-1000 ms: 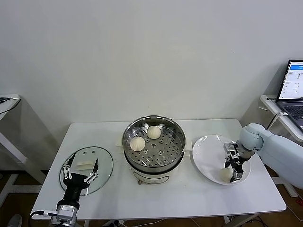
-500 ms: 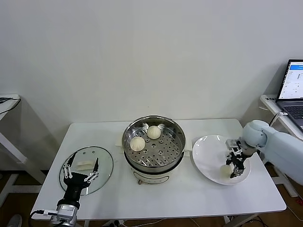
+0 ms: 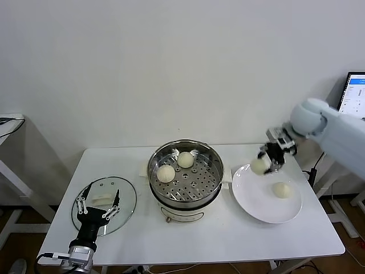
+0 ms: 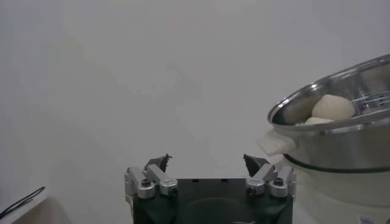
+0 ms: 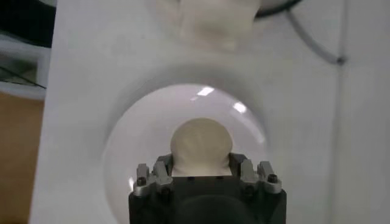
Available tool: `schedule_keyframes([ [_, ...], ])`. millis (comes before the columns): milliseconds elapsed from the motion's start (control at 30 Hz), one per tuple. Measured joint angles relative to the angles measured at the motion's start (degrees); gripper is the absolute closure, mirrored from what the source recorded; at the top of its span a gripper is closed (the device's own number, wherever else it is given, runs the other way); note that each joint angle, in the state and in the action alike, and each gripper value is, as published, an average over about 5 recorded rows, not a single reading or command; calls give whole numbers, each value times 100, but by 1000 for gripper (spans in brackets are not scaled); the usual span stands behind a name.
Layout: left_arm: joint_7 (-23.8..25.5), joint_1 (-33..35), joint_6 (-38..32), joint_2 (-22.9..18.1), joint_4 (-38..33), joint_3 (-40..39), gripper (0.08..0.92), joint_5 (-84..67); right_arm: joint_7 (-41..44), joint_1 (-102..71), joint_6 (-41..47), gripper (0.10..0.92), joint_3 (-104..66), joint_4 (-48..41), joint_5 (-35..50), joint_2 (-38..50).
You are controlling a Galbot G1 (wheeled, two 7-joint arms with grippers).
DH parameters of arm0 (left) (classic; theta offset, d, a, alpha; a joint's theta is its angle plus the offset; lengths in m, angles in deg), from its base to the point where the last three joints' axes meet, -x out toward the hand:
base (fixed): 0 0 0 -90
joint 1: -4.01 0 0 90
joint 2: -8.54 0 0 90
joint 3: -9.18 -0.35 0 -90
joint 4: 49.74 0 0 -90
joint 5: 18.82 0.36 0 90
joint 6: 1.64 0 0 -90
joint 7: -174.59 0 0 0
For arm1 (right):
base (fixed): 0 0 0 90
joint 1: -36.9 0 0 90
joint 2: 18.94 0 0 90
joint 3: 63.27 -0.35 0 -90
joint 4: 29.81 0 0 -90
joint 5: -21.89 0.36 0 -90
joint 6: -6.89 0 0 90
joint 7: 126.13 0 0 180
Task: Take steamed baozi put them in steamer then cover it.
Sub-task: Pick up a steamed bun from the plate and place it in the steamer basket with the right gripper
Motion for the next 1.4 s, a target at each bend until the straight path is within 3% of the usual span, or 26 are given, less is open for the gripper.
schedule_keyframes([
  [700, 20, -22, -22, 21, 22, 120, 177, -38, -792, 1109, -2393, 352, 1371, 707, -854, -1746],
  [1400, 39, -84, -40, 28, 150, 208, 177, -75, -943, 541, -3076, 331, 1763, 580, -1062, -2648],
])
